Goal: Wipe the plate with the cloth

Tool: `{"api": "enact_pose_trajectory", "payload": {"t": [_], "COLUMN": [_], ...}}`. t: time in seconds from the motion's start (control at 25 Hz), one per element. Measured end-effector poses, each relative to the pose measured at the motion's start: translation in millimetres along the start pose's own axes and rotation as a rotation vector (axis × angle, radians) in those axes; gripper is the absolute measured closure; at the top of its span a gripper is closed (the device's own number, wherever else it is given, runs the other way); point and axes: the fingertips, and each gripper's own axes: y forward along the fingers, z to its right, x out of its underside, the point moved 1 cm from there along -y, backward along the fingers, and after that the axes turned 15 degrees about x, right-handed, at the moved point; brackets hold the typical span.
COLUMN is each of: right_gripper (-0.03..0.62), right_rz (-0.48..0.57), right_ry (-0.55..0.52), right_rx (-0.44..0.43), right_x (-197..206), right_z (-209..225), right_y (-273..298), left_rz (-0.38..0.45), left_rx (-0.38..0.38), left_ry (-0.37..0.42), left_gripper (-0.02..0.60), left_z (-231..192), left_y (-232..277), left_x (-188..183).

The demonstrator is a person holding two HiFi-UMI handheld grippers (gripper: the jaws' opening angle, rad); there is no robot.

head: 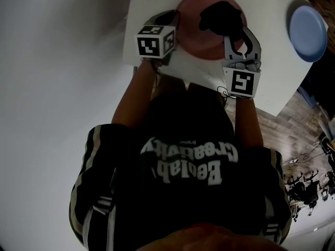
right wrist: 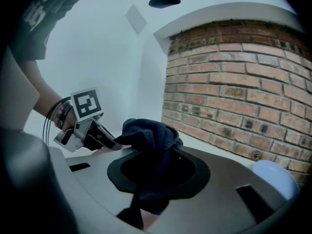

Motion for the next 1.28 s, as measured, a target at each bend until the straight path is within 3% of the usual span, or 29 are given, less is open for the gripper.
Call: {"api": "enact_pose_trajectory", "payload": {"t": [0.12, 0.16, 0.2, 0.24, 0.32, 0.44, 0.72, 1.28], "right_gripper": [0.511, 0.511, 0.511, 0.513, 0.513, 0.513, 0.516, 0.517], "right_rz": [-0.045, -0.055, -0.062, -0.065, -0.058, -0.078, -0.170, -0.287], "right_ry": [-0.032, -0.050, -0.074, -0.102, -0.162, -0.246, -0.427, -0.453], "right_rx": [-0.106, -0.143, -0.175, -0.201, -0.241, -0.273, -0.275, -0.223], "right_x": [-2, -4, -5, -6, -9, -8, 24, 51], "right_z": [-29, -39, -49, -58, -73, -91, -105, -58], "right_y": [14, 18, 23, 28, 40, 56, 85, 99], "left_rz": [-0.019, -0.024, -0.025, -0.023, -0.014, 0.001, 0.006, 0.017], "left_rx": [0.026, 0.036, 0.042, 0.041, 0.027, 0.014, -0.004, 0.011], "left_ry": [0.042, 0.053, 0.052, 0.043, 0.027, 0.022, 0.055, 0.055], "left_gripper": [0.568, 0.554, 0.500, 0.496, 0.555, 0.564, 0.571, 0.571], "left_z": [1, 1, 1, 0, -4, -6, -3, -5], "left_y": [0, -1, -1, -2, -3, -1, -1, 1], "left_x": [2, 4, 7, 9, 12, 11, 11, 9]}}
